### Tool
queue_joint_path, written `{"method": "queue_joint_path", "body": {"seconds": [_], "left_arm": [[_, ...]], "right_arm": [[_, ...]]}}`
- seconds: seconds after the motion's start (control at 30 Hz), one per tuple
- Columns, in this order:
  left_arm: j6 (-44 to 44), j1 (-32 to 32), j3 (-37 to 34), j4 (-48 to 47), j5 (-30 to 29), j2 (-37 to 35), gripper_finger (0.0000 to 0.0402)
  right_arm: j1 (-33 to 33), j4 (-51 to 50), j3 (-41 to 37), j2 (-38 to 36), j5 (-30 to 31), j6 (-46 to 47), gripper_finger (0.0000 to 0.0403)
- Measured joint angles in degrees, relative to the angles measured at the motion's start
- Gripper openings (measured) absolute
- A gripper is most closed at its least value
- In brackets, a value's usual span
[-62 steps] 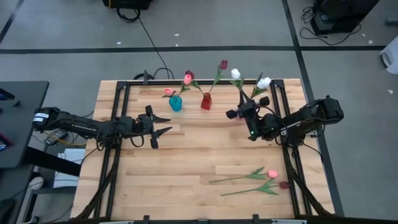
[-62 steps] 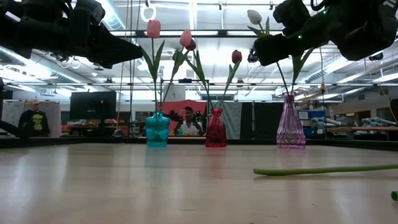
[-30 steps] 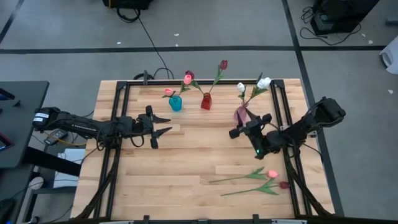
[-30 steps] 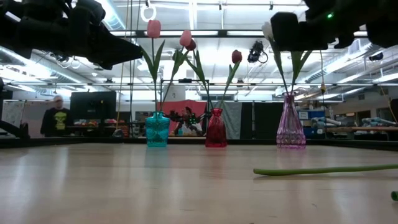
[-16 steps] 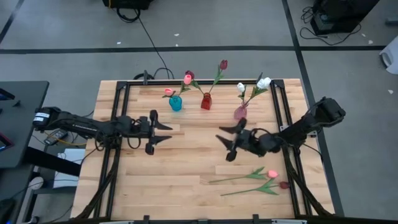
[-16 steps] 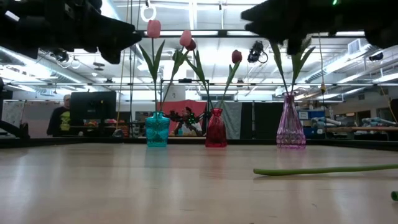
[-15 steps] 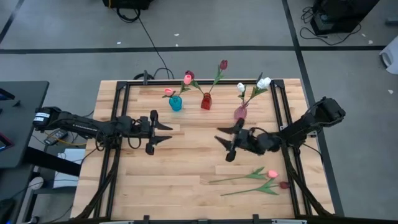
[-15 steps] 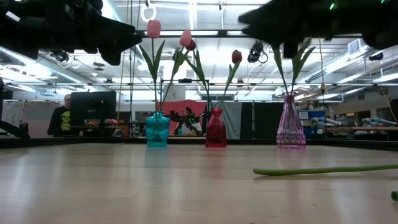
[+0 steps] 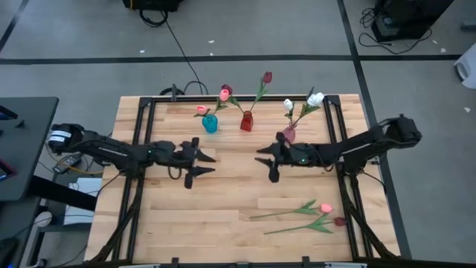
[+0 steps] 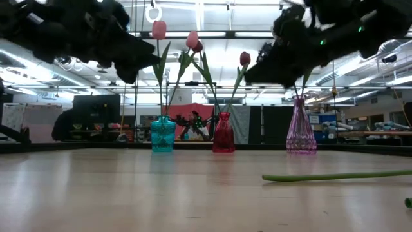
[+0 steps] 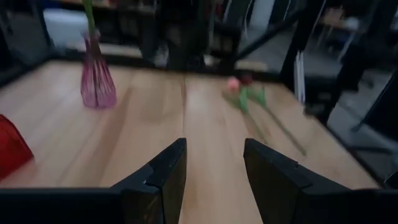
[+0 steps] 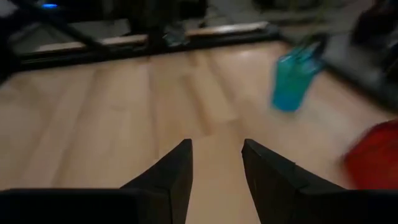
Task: Sort flowers into vase by color
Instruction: Put the pink tulip into the blue vase
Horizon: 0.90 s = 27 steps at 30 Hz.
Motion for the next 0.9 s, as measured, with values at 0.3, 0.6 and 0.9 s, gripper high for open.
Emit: {"method": "queue_joint_path", "body": {"seconds": [0.3,0.6,0.9], "left_arm": [[1.8,-4.9,13.2,-14.4,-4.7,10.7,0.0166],[2.1,-8.0,26.1,-16.9,-6.1,25.3,0.0166],[1.2,-7.9,42.2,-24.0,-6.4,39.4,0.0166]], "right_arm": [[0.3,-12.8,0.1,-20.7,6.4,-6.9,0.0151],[0.9,-18.7,-2.2,-28.3,4.7,-6.6,0.0153],[1.2,-19.7,-4.3,-29.6,13.0,-5.4,0.0152]]}}
